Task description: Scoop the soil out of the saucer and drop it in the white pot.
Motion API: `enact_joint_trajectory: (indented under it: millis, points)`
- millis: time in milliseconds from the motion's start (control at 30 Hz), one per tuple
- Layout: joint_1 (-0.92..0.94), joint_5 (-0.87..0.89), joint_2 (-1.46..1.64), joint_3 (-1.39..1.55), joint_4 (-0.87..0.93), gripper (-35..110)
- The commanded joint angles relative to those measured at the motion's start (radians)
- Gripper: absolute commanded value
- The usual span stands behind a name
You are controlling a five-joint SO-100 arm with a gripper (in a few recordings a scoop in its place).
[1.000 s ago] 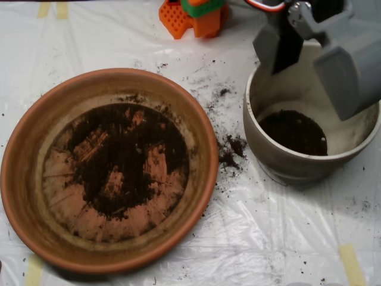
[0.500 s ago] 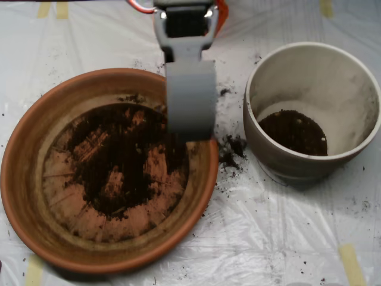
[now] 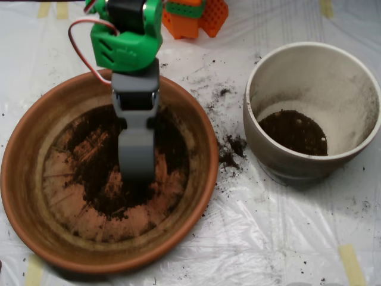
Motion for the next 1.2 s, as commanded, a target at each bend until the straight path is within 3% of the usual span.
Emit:
enact_joint_trajectory:
  millis: [0, 500, 900, 1167]
  points:
    - [0.031, -0.031, -0.089, -0.08, -0.018, 45]
    - [0.08, -0.097, -0.331, -0.285, -0.002, 48]
    - [0.087, -0.141, -0.43, -0.38, 0.077, 40]
    - [0.107, -0.138, -0.256, -0.158, -0.11, 26]
